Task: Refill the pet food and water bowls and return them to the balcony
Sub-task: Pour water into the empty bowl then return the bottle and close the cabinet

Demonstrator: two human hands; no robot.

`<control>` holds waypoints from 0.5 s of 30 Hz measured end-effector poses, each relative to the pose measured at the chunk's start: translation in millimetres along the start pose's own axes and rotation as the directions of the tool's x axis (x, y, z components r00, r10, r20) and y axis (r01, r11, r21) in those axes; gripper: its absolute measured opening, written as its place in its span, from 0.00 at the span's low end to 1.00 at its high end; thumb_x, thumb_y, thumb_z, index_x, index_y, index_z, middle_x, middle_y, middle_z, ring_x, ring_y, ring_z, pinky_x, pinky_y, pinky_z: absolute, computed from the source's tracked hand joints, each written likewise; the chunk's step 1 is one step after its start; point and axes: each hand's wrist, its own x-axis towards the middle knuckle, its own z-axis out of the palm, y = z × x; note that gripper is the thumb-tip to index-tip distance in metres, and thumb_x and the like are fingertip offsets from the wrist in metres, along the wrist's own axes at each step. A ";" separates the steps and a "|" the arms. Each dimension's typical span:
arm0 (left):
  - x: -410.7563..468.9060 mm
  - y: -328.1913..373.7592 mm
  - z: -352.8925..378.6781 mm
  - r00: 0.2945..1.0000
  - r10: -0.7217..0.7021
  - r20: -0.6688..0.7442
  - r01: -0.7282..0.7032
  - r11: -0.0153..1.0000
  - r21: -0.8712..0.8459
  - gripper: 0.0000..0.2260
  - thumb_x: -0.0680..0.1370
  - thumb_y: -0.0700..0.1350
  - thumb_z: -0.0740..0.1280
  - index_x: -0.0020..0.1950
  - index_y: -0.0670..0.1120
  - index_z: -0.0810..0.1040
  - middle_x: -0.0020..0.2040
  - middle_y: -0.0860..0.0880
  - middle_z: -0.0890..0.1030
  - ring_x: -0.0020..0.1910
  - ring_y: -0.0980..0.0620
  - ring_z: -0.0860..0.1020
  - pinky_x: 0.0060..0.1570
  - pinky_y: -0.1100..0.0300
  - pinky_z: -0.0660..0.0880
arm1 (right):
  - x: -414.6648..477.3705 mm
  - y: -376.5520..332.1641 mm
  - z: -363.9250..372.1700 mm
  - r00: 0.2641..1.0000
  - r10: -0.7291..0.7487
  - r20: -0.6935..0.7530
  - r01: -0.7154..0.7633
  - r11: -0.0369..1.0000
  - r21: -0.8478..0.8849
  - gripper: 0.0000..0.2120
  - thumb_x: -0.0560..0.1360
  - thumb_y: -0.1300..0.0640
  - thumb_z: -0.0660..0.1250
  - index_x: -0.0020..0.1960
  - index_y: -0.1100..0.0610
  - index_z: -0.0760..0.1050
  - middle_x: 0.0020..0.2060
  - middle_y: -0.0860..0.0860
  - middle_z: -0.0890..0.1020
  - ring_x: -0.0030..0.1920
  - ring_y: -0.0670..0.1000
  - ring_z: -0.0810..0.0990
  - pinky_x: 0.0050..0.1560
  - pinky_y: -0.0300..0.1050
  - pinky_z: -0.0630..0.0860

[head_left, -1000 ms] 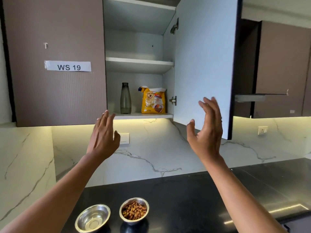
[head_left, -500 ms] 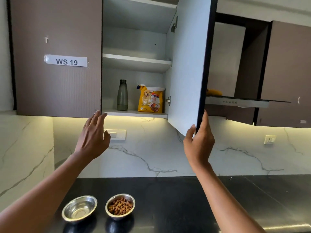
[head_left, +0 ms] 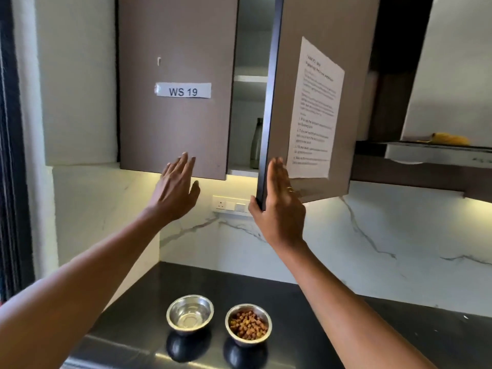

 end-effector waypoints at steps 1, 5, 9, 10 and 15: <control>6.0 -8.7 4.4 1.000 0.019 -0.001 -0.019 1.000 0.012 0.29 0.83 0.46 0.62 0.81 0.38 0.58 0.81 0.36 0.59 0.80 0.35 0.60 0.78 0.41 0.59 | 3.9 -7.0 18.0 1.000 0.000 0.015 0.001 1.000 -0.018 0.40 0.74 0.50 0.77 0.79 0.64 0.66 0.78 0.61 0.70 0.75 0.60 0.73 0.60 0.51 0.82; 38.0 -43.4 26.1 0.997 0.071 -0.004 -0.071 0.997 -0.003 0.29 0.84 0.48 0.60 0.82 0.41 0.56 0.82 0.39 0.56 0.81 0.38 0.56 0.79 0.43 0.56 | 19.0 -26.4 90.5 0.997 0.019 0.074 -0.013 0.997 -0.079 0.42 0.72 0.51 0.81 0.79 0.65 0.67 0.77 0.62 0.70 0.75 0.62 0.72 0.58 0.52 0.82; 76.1 -76.5 56.9 0.993 0.114 0.025 -0.114 0.993 -0.026 0.29 0.85 0.50 0.57 0.83 0.41 0.54 0.83 0.40 0.53 0.82 0.40 0.53 0.80 0.42 0.55 | 29.5 -23.4 149.1 0.997 0.008 0.080 0.004 0.989 -0.147 0.41 0.75 0.48 0.78 0.80 0.64 0.66 0.78 0.62 0.68 0.77 0.62 0.69 0.61 0.51 0.80; 85.9 -83.8 66.0 0.991 0.127 0.044 -0.126 0.992 -0.030 0.29 0.85 0.50 0.56 0.83 0.42 0.53 0.83 0.40 0.52 0.82 0.40 0.52 0.80 0.42 0.54 | 31.9 -20.3 161.9 0.997 0.000 0.084 0.015 0.986 -0.168 0.40 0.77 0.47 0.76 0.80 0.64 0.65 0.79 0.62 0.67 0.78 0.61 0.68 0.63 0.51 0.79; 125.9 -103.8 110.9 0.974 0.196 0.112 -0.194 0.981 -0.027 0.30 0.85 0.52 0.54 0.83 0.42 0.49 0.84 0.41 0.48 0.83 0.42 0.47 0.81 0.44 0.51 | 40.8 0.2 210.0 0.990 -0.041 0.133 0.071 0.970 -0.234 0.37 0.82 0.45 0.68 0.82 0.64 0.61 0.81 0.61 0.62 0.82 0.59 0.61 0.71 0.49 0.71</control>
